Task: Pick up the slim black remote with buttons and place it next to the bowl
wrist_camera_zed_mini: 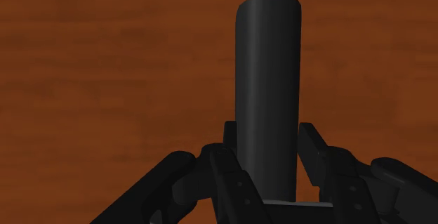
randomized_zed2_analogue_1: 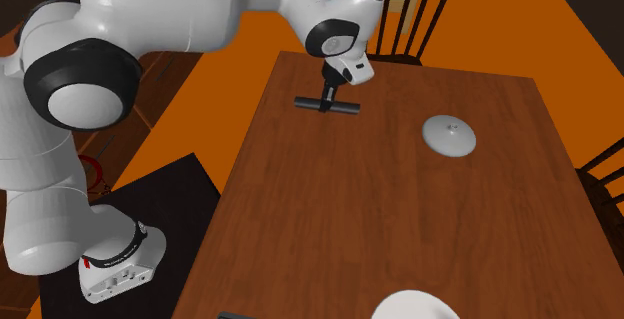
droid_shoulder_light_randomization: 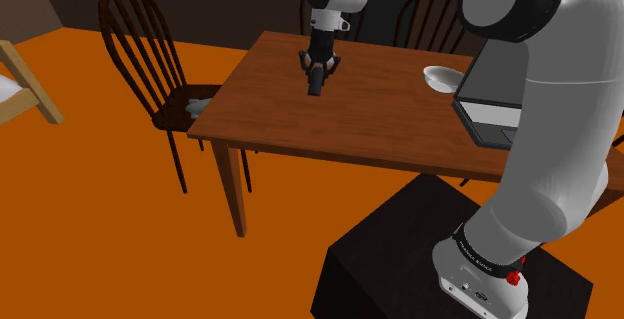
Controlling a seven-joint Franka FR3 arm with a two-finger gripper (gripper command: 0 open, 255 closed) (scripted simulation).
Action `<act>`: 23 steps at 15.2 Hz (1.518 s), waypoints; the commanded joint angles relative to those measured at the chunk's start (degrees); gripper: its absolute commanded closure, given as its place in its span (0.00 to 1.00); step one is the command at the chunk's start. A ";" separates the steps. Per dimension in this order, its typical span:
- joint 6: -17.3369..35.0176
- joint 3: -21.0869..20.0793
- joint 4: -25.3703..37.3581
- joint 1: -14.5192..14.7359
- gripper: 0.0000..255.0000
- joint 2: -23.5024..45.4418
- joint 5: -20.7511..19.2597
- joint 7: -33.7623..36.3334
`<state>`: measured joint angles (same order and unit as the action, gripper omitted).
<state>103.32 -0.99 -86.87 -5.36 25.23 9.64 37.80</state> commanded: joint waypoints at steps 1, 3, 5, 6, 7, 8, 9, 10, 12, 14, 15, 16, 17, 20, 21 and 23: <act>-1.39 0.02 1.02 -0.05 1.00 -0.37 -0.06 0.17; -2.76 0.03 2.11 -0.07 1.00 -0.67 -0.10 0.38; -4.16 0.03 3.27 -0.10 1.00 -0.92 -0.14 0.59; -4.87 0.03 3.87 -0.11 1.00 -1.02 -0.16 0.70; -5.58 0.03 4.50 -0.13 1.00 -1.12 -0.18 0.81; -6.12 0.03 4.99 -0.14 1.00 -1.18 -0.19 0.89; -5.92 0.40 3.75 -0.90 1.00 -2.03 -0.19 -0.27; -5.75 0.77 2.60 -1.68 1.00 -2.82 -0.22 -1.43; -5.51 1.56 0.58 -3.20 1.00 -4.22 -0.29 -3.77; -5.39 2.39 -1.08 -4.72 1.00 -5.40 -0.40 -6.12; -5.36 2.82 -1.79 -5.47 1.00 -5.90 -0.47 -7.30; -5.36 3.26 -2.42 -6.23 1.00 -6.36 -0.55 -8.48; -5.38 3.69 -2.97 -6.99 1.00 -6.75 -0.64 -9.67; -5.57 5.05 -4.16 -9.27 1.00 -7.62 -0.94 -13.23; -5.67 5.51 -4.41 -10.04 1.00 -7.81 -1.04 -14.42; -5.92 6.44 -4.68 -11.56 1.00 -8.02 -1.26 -16.81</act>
<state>97.26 5.10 -91.29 -16.33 17.22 8.44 22.03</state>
